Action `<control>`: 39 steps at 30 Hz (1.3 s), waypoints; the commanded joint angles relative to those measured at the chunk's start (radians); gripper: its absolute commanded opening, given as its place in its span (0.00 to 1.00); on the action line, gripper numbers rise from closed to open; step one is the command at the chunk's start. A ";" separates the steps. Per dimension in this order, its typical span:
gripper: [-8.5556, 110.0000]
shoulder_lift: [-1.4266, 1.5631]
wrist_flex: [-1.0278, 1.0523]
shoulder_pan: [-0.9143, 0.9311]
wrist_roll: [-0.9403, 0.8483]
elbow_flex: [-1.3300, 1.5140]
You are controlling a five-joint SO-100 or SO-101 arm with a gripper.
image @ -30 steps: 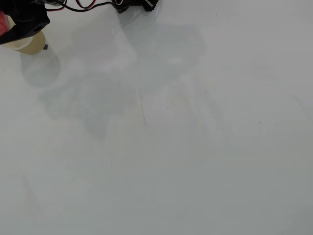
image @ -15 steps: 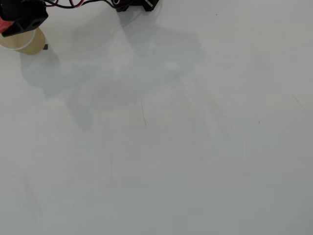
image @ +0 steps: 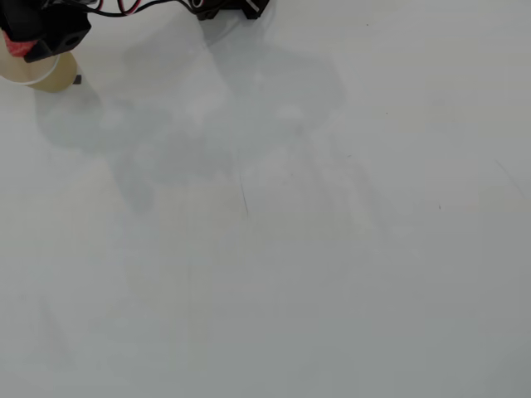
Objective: Pick up the cube and drop it in the cup.
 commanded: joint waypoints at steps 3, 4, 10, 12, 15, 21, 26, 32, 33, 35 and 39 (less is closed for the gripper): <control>0.16 0.005 -0.003 -0.008 -0.017 -0.167; 0.16 0.002 -0.005 -0.008 -0.017 -0.169; 0.16 -0.020 -0.006 -0.003 -0.017 -0.184; 0.16 -0.025 -0.006 -0.002 -0.017 -0.187; 0.16 -0.032 -0.009 -0.003 -0.017 -0.195; 0.15 -0.063 -0.014 -0.012 -0.014 -0.239; 0.15 -0.115 -0.014 -0.018 -0.009 -0.296; 0.15 -0.160 -0.014 -0.029 -0.006 -0.351; 0.15 -0.164 -0.014 -0.031 -0.006 -0.356; 0.15 -0.173 -0.014 -0.035 -0.006 -0.364; 0.15 -0.178 -0.014 -0.038 -0.006 -0.365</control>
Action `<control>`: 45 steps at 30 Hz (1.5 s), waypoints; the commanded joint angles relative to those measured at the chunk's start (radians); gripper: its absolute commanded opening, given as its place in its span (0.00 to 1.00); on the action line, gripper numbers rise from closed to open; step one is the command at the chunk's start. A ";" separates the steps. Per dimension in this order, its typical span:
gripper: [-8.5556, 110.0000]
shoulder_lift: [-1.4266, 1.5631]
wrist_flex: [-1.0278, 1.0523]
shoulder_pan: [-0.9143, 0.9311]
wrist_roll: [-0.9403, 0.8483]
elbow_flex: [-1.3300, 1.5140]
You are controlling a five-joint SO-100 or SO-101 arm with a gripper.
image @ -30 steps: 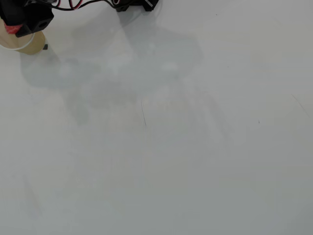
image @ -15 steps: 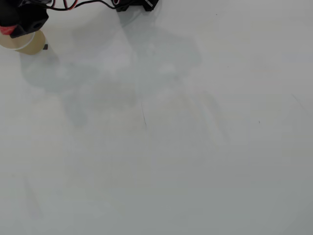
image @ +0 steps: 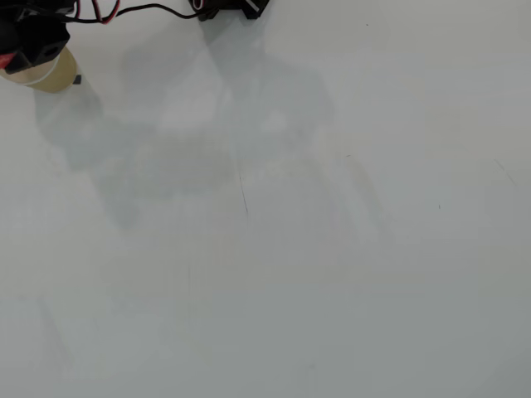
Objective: Pick up the cube and drop it in the cup.
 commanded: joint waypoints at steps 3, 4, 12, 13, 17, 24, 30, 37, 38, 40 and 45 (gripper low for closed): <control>0.15 0.021 -0.014 -0.011 -0.008 -0.161; 0.15 0.023 -0.014 -0.011 -0.011 -0.153; 0.15 0.032 0.014 0.003 -0.015 -0.124; 0.15 0.032 0.021 0.005 -0.015 -0.124; 0.15 0.032 0.094 0.009 -0.017 -0.124; 0.15 0.035 0.123 0.006 -0.017 -0.126; 0.15 0.038 0.123 0.005 -0.017 -0.124; 0.15 0.037 0.124 0.005 -0.017 -0.123; 0.15 0.037 0.124 0.006 -0.017 -0.123; 0.15 0.032 0.123 0.009 -0.017 -0.126; 0.15 0.003 0.112 0.015 -0.017 -0.143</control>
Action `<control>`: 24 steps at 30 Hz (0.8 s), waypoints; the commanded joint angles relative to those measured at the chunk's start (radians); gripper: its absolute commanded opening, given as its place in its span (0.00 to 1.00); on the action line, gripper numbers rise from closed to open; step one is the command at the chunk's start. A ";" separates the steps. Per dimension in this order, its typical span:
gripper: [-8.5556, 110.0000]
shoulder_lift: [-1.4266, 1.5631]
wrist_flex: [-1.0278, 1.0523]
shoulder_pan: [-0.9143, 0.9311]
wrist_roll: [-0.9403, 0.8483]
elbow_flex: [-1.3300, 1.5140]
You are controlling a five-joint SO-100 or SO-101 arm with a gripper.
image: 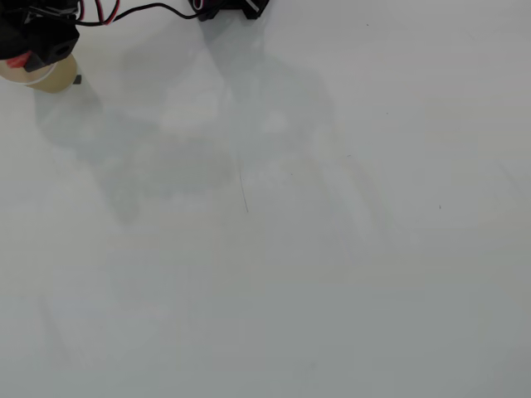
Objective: Pick up the cube and drop it in the cup.
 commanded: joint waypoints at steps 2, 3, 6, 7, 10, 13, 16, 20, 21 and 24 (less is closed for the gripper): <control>0.15 -0.006 -0.017 0.023 -0.017 -0.146; 0.15 -0.011 -0.020 0.026 -0.017 -0.147; 0.15 -0.028 -0.025 0.028 -0.017 -0.156; 0.15 -0.031 -0.025 0.029 -0.017 -0.160; 0.15 -0.041 -0.026 0.032 -0.017 -0.161; 0.15 -0.049 -0.028 0.032 -0.017 -0.164; 0.15 -0.052 -0.028 0.032 -0.017 -0.170; 0.15 -0.054 -0.028 0.031 -0.017 -0.172; 0.15 -0.054 -0.028 0.029 -0.017 -0.173; 0.15 -0.054 -0.041 0.029 -0.017 -0.173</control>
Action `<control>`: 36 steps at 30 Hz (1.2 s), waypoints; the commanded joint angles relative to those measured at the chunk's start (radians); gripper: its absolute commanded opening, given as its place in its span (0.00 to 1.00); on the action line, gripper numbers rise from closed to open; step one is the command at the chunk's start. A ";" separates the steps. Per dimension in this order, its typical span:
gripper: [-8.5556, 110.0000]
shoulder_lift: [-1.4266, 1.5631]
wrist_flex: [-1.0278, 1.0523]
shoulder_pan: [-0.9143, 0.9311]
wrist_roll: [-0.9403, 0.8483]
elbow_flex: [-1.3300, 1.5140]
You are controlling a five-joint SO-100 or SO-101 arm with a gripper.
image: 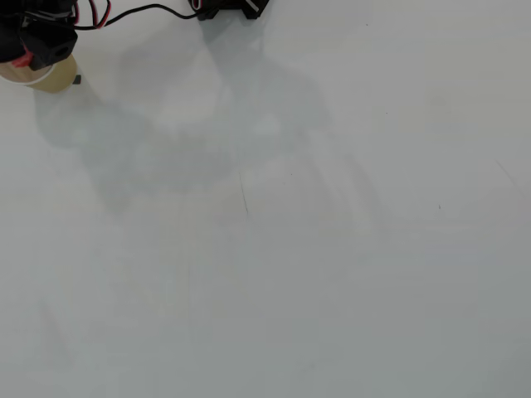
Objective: Pick up the cube and drop it in the cup.
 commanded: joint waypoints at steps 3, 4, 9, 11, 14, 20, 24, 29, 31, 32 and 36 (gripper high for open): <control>0.19 0.020 -0.089 0.005 -0.017 -0.167; 0.20 0.020 -0.094 0.003 -0.017 -0.167; 0.30 0.020 -0.107 0.005 -0.017 -0.161; 0.34 0.020 -0.114 0.005 -0.017 -0.161; 0.36 0.020 -0.115 0.003 -0.017 -0.161; 0.40 0.020 -0.126 0.000 -0.017 -0.161; 0.42 0.020 -0.130 -0.003 -0.017 -0.160; 0.43 0.020 -0.133 -0.006 -0.017 -0.156; 0.43 0.020 -0.133 -0.008 -0.017 -0.155; 0.44 0.020 -0.135 -0.009 -0.017 -0.153; 0.44 0.025 -0.137 -0.018 -0.017 -0.152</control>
